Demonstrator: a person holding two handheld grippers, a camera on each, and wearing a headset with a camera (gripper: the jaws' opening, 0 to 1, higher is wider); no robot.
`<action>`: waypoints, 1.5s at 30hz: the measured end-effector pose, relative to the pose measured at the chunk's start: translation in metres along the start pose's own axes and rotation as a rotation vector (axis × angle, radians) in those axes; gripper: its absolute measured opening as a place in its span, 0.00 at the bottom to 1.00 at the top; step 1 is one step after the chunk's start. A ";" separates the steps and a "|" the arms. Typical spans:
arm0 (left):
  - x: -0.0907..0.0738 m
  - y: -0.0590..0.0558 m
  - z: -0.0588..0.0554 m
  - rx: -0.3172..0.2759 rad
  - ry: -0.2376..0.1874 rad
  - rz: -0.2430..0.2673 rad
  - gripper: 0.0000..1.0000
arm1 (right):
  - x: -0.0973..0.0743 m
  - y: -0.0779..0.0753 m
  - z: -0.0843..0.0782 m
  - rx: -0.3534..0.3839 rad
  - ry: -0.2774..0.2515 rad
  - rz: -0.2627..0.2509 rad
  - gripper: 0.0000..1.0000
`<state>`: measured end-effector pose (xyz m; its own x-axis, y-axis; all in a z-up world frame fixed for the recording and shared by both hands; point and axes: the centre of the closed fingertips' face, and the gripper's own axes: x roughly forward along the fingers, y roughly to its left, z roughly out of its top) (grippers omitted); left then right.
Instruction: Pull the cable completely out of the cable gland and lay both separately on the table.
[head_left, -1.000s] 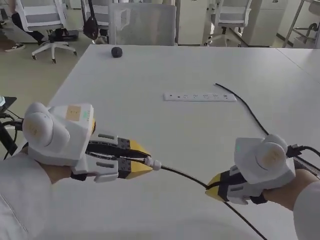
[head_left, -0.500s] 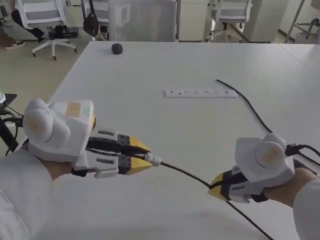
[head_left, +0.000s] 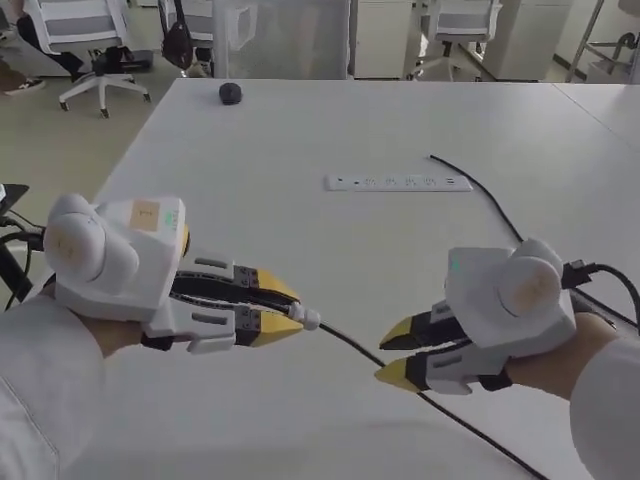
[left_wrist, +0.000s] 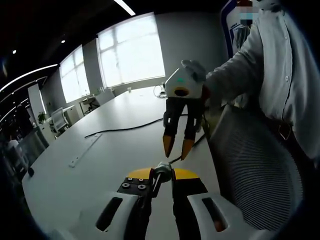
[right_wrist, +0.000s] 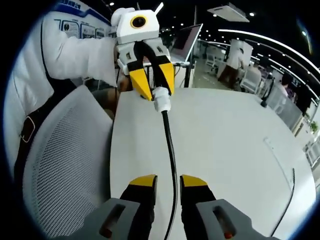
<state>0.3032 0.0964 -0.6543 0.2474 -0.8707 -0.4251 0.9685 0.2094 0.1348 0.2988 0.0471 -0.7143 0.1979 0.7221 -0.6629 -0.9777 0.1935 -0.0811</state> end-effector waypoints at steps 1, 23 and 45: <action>0.000 0.000 0.000 0.000 -0.001 0.000 0.15 | 0.000 0.000 0.008 -0.017 -0.013 -0.001 0.14; -0.001 -0.002 0.006 0.004 -0.017 -0.002 0.14 | 0.014 -0.002 0.025 -0.134 -0.017 0.003 0.00; -0.026 0.022 0.009 -0.006 -0.045 0.089 0.14 | 0.010 -0.018 -0.003 -0.069 0.021 -0.020 0.00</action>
<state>0.3183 0.1195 -0.6319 0.3309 -0.8676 -0.3713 0.9430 0.2890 0.1651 0.3181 0.0485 -0.7219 0.2167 0.7046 -0.6757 -0.9762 0.1608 -0.1454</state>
